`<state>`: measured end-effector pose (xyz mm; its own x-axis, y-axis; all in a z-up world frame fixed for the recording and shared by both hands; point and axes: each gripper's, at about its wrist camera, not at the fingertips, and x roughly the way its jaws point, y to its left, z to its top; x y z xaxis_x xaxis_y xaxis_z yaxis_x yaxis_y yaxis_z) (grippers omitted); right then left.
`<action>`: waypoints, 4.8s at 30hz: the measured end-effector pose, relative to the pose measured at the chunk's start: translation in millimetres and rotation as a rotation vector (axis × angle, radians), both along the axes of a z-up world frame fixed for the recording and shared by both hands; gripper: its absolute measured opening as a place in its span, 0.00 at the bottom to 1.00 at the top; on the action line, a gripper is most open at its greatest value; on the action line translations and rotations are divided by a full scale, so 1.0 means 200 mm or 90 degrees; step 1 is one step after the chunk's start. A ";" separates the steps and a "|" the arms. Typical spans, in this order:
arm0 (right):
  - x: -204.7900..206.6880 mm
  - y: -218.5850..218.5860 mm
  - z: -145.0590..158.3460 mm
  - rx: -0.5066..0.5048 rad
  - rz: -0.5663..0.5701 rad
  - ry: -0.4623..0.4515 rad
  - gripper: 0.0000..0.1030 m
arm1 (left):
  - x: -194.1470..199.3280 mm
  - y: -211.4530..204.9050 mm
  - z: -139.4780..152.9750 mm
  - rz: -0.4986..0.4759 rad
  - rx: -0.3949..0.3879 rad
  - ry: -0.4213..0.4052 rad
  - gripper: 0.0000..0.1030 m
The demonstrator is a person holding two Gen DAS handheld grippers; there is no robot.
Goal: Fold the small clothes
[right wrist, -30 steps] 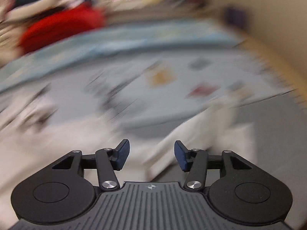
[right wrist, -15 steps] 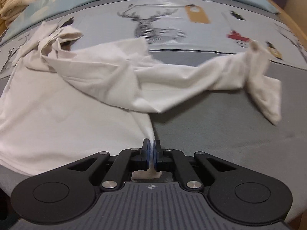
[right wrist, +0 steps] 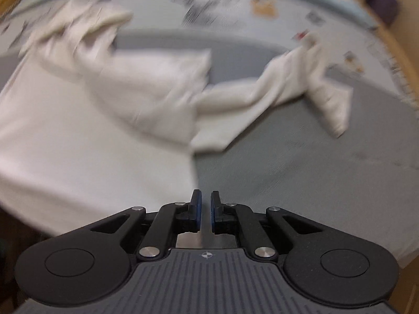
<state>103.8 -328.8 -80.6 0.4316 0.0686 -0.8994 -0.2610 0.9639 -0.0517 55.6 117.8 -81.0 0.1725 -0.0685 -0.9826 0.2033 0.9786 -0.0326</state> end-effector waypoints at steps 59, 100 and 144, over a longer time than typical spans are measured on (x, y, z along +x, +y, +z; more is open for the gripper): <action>0.93 0.58 0.18 0.020 -0.048 -0.345 0.06 | 0.71 1.41 0.15 0.823 0.343 -0.260 0.14; 1.22 0.73 0.01 0.053 0.046 -0.278 0.37 | 1.41 0.45 -0.07 0.231 -0.080 -0.241 0.13; 1.02 -0.56 0.04 0.014 -0.497 -0.312 0.34 | 1.28 -0.12 0.16 0.189 0.015 -0.240 0.23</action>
